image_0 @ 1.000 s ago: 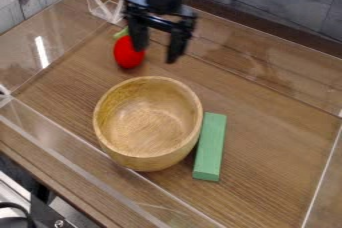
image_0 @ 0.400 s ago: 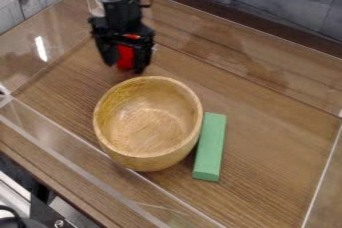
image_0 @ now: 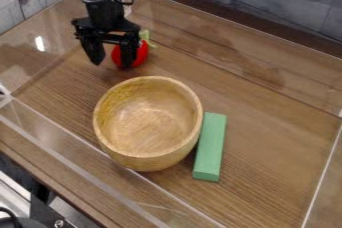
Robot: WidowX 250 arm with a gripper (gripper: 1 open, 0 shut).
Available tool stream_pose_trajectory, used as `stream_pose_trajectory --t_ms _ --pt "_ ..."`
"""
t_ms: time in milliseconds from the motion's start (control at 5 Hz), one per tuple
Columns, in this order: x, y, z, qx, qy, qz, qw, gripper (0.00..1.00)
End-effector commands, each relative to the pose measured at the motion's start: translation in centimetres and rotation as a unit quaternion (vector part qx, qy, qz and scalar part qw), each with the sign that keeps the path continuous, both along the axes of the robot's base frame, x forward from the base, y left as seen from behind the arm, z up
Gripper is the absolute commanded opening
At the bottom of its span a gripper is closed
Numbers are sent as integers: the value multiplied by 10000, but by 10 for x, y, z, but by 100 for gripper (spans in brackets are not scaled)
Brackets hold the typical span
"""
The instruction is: Move the red fruit to the right
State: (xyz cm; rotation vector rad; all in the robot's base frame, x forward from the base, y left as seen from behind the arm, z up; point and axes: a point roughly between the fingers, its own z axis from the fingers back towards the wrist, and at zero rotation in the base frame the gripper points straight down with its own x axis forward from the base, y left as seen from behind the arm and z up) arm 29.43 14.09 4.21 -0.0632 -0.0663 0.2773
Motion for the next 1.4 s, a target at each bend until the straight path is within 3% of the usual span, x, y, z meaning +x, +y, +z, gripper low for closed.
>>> stream_pose_trajectory --t_ms 0,400,800,1200 --pt "13 4 34 151 -418 329 9985 100" --pt "29 -19 43 186 -553 338 9977 100" --pt "36 -36 56 195 -651 428 9968 100" --pt "39 -9 25 240 -654 71 9975 100"
